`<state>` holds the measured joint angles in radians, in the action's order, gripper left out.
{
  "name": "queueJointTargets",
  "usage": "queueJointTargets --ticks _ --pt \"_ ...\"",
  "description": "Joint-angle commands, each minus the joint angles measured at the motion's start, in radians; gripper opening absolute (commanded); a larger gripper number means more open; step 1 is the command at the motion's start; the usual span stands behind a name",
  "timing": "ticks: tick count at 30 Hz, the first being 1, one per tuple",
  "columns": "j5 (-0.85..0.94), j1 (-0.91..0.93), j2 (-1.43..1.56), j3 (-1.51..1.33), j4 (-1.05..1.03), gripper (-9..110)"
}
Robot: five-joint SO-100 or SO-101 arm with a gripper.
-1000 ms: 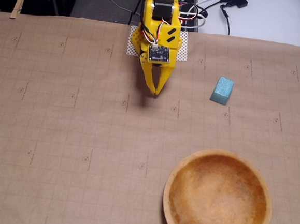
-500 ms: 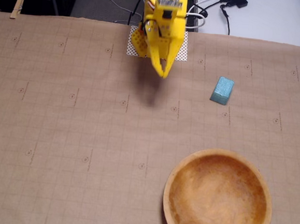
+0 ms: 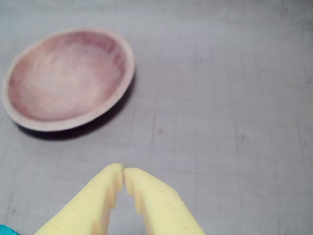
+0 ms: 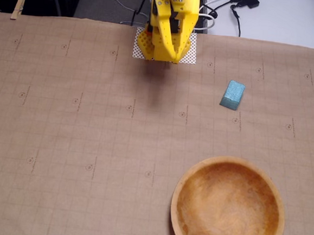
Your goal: Grasp a blue block and put it in the bowl.
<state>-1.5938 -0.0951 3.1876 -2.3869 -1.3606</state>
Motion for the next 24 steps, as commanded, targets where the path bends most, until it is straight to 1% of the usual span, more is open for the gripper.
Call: queueJointTargets --ticks 1,5,14,17,20,21,24 --pt "-0.014 -0.006 -0.081 0.103 -0.002 3" --pt "-0.014 -0.026 -0.101 0.104 -0.003 10" --pt "-0.021 -0.239 -0.114 0.103 -0.003 31" --pt "-0.017 -0.341 -0.114 0.103 -0.003 38" --pt "-0.017 -0.431 -0.115 0.095 -0.003 43" --pt "-0.023 -0.489 -0.115 0.075 0.0 45" --pt "-0.026 -0.561 -0.115 0.038 0.005 47"
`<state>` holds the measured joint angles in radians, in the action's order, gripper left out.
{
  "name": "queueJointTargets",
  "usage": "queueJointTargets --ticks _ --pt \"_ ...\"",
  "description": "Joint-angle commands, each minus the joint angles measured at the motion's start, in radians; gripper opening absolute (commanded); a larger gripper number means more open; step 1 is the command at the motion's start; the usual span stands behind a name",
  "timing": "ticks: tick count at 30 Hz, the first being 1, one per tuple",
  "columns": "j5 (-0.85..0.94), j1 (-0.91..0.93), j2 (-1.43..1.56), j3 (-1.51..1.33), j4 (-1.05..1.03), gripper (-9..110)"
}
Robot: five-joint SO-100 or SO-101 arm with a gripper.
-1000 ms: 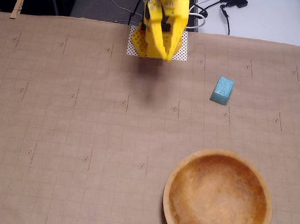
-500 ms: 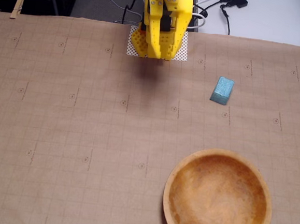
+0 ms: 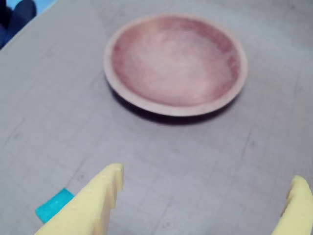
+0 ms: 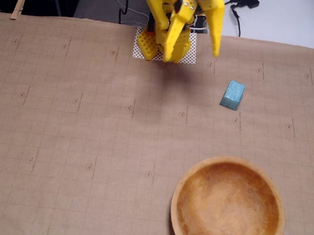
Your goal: Grasp a blue block and put it in the bowl.
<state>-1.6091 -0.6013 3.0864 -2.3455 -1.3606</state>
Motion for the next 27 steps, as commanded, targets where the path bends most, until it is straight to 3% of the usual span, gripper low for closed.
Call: queueJointTargets --ticks 1,12,27 --pt "-0.012 -0.077 -0.014 -0.017 0.011 48" --pt "0.005 -0.275 -0.014 -0.147 0.011 49" --pt "0.095 -0.357 -0.018 -0.229 0.012 48"
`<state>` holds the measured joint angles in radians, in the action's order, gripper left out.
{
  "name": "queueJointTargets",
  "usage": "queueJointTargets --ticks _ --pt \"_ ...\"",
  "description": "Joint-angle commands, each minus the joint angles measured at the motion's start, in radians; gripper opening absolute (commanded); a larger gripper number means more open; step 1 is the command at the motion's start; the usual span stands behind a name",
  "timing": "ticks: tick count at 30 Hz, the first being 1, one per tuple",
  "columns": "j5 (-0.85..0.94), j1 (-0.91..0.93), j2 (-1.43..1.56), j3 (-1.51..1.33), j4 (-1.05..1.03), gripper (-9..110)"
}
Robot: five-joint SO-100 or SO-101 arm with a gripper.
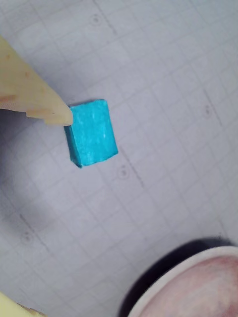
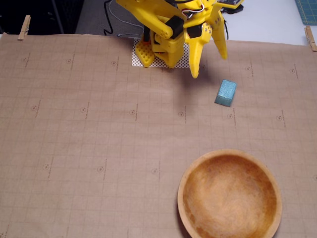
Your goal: Grasp a blue block and put it in the bowl.
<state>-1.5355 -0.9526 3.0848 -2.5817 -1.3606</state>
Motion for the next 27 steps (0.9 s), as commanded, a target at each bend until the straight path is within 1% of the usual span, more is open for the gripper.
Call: queueJointTargets --ticks 1,3,10,17,27 --pt "0.031 -0.005 -0.028 0.003 0.012 48" --pt "0.046 -0.003 -0.066 -0.003 0.023 48" --pt "0.054 -0.014 -0.275 -0.006 0.189 49" --pt "0.055 -0.02 -0.479 -0.006 0.293 49" --pt "0.041 -0.158 -0.649 -0.044 0.425 49"
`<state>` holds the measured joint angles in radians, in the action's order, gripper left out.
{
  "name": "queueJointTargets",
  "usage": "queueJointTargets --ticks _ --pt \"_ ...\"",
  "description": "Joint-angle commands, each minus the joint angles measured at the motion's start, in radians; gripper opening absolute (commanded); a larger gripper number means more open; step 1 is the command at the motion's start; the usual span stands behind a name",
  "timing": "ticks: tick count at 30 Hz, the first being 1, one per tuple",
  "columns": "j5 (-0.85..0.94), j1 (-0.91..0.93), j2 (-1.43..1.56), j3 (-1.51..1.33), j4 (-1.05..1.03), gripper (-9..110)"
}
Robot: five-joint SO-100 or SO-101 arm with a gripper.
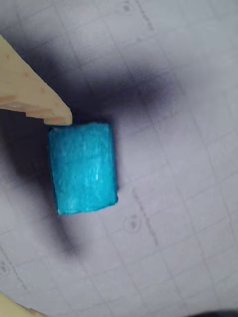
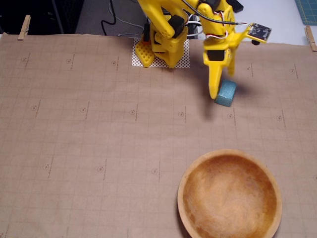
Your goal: Grasp a blue block and put it in the bowl.
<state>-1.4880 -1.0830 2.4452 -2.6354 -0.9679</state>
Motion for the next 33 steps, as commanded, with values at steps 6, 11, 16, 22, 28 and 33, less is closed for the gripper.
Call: queueJointTargets --ticks 6,11,16,22,28,33 --pt "-0.006 -0.104 -0.028 -0.021 0.057 49" --pt "-0.006 -0.106 -0.029 -0.026 0.057 49" --pt "-0.006 -0.097 -0.032 -0.026 0.057 48" --pt "-0.006 -0.017 -0.06 -0.026 0.057 48" --pt "-0.002 0.034 -0.167 -0.005 0.066 48" --pt "-0.006 0.035 -0.184 -0.011 0.138 48"
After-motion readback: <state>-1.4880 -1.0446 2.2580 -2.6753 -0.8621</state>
